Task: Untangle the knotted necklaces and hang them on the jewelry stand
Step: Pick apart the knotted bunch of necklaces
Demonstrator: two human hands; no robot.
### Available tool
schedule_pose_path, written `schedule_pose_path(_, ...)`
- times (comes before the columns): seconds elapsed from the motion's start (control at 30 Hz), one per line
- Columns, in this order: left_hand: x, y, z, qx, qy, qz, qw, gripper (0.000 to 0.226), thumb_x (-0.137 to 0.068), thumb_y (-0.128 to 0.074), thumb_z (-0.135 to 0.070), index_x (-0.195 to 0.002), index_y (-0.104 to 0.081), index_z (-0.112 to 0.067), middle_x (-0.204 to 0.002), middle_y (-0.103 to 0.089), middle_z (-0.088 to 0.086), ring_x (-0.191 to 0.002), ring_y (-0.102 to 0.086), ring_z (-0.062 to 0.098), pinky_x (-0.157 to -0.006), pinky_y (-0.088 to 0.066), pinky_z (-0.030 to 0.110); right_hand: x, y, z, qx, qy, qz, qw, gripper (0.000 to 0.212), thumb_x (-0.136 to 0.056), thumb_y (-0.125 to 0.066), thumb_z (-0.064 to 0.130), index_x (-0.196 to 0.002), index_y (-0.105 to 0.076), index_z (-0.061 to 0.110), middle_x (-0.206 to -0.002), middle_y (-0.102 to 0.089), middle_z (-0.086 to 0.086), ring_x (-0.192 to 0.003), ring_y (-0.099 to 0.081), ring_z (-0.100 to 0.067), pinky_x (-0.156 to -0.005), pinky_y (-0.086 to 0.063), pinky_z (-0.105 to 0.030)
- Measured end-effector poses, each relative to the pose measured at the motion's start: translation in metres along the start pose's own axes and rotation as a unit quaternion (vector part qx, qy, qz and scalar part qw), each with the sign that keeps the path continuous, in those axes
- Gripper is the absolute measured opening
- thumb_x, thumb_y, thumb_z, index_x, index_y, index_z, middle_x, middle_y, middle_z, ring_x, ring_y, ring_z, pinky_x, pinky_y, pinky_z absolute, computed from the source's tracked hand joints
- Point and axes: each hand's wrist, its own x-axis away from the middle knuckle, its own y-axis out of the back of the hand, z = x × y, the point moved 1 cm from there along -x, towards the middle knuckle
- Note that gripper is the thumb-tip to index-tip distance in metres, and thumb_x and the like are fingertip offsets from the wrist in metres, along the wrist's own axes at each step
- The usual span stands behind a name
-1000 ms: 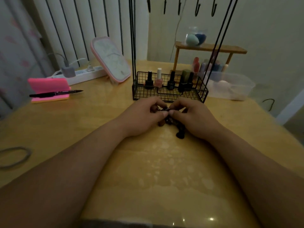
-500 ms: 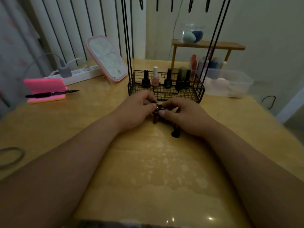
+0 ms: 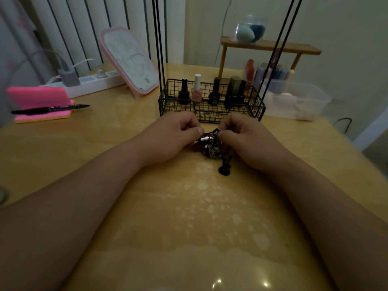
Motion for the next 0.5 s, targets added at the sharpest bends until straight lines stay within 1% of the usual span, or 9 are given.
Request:
schedule_pose_path(0.1,0.0006,0.0004,0.0022,0.008,0.001,-0.004,1.0,0.002,-0.1,-0.066,-0.019,-0.099,-0.067,-0.019,-0.092,-0.072,0.014,-0.089,-0.069,0.032,-0.086,-0.057,0.054,0.0008,-0.0003,-0.0001,-0.008,0.001,0.01,1.0,0.011,-0.097,-0.065,0.012,-0.102,-0.065,0.021,-0.087,-0.07,-0.002,-0.065,-0.065,-0.003,-0.061,-0.049,-0.023)
schedule_pose_path(0.17,0.0004,0.0012,0.0041,0.013,0.003,0.0,1.0,0.014,-0.097,-0.066,-0.011,-0.102,-0.067,-0.023,-0.097,-0.071,0.012,-0.092,-0.069,0.03,-0.088,-0.057,0.053,0.0016,-0.0006,0.0008,-0.007,0.007,0.014,1.0,0.015,-0.096,-0.064,0.01,-0.102,-0.067,0.024,-0.088,-0.069,0.001,-0.069,-0.066,-0.006,-0.064,-0.051,-0.023)
schedule_pose_path(0.2,0.0,0.0016,0.0046,0.015,0.001,0.004,1.0,0.019,-0.096,-0.065,-0.008,-0.104,-0.067,-0.026,-0.099,-0.07,0.009,-0.094,-0.069,0.026,-0.089,-0.058,0.049,0.0019,-0.0008,0.0011,-0.001,0.011,0.016,1.0,0.017,-0.096,-0.063,0.01,-0.102,-0.068,0.025,-0.089,-0.069,0.003,-0.072,-0.066,-0.006,-0.065,-0.052,-0.023)
schedule_pose_path(0.23,0.0004,0.002,0.0048,0.016,-0.002,0.01,1.0,0.023,-0.096,-0.064,-0.008,-0.107,-0.068,-0.028,-0.101,-0.069,0.003,-0.095,-0.068,0.02,-0.087,-0.058,0.042,0.0025,-0.0014,0.0016,0.009,0.016,0.019,1.0,0.017,-0.097,-0.063,0.011,-0.102,-0.069,0.026,-0.09,-0.069,0.005,-0.073,-0.065,-0.004,-0.064,-0.051,-0.02)
schedule_pose_path(0.3,0.0023,0.0014,0.0038,0.016,-0.009,0.033,0.999,0.024,-0.097,-0.065,-0.016,-0.115,-0.067,-0.031,-0.104,-0.067,-0.007,-0.093,-0.065,0.006,-0.081,-0.054,0.027,0.0038,-0.0032,0.0025,0.025,0.027,0.02,0.999,0.015,-0.099,-0.063,0.015,-0.103,-0.071,0.027,-0.089,-0.069,0.008,-0.07,-0.062,0.003,-0.061,-0.048,-0.014)
schedule_pose_path(0.33,0.0031,0.0003,0.0038,0.015,-0.009,0.044,0.999,0.022,-0.097,-0.068,-0.022,-0.116,-0.067,-0.032,-0.104,-0.066,-0.009,-0.091,-0.065,0.005,-0.08,-0.054,0.025,0.004,-0.0038,0.0025,0.026,0.031,0.014,0.999,0.012,-0.101,-0.064,0.017,-0.104,-0.071,0.026,-0.087,-0.069,0.009,-0.069,-0.061,0.004,-0.06,-0.047,-0.013)
schedule_pose_path(0.37,0.0036,-0.0012,0.0039,0.008,-0.011,0.053,0.999,0.021,-0.096,-0.071,-0.029,-0.116,-0.067,-0.033,-0.102,-0.067,-0.009,-0.091,-0.066,0.006,-0.08,-0.055,0.026,0.0041,-0.0041,0.0026,0.021,0.032,0.007,0.999,0.009,-0.102,-0.064,0.02,-0.104,-0.071,0.025,-0.087,-0.069,0.008,-0.069,-0.062,0.003,-0.06,-0.048,-0.014)
schedule_pose_path(0.43,0.0037,-0.0035,0.0034,-0.029,-0.027,0.059,0.997,0.017,-0.094,-0.073,-0.037,-0.11,-0.067,-0.033,-0.099,-0.068,-0.009,-0.091,-0.066,0.007,-0.083,-0.057,0.031,0.0042,-0.0035,0.0029,0.0,0.026,-0.009,1.0,0.007,-0.102,-0.065,0.026,-0.105,-0.071,0.023,-0.088,-0.071,0.004,-0.071,-0.066,-0.003,-0.065,-0.055,-0.022)
schedule_pose_path(0.5,0.0019,-0.0041,0.0039,-0.05,-0.038,0.049,0.997,0.012,-0.096,-0.072,-0.035,-0.107,-0.068,-0.032,-0.099,-0.07,-0.011,-0.091,-0.065,0.003,-0.082,-0.055,0.027,0.0035,-0.0024,0.0032,-0.03,0.009,-0.023,0.999,0.008,-0.102,-0.065,0.028,-0.106,-0.071,0.023,-0.087,-0.072,0.003,-0.074,-0.07,-0.011,-0.07,-0.059,-0.03)
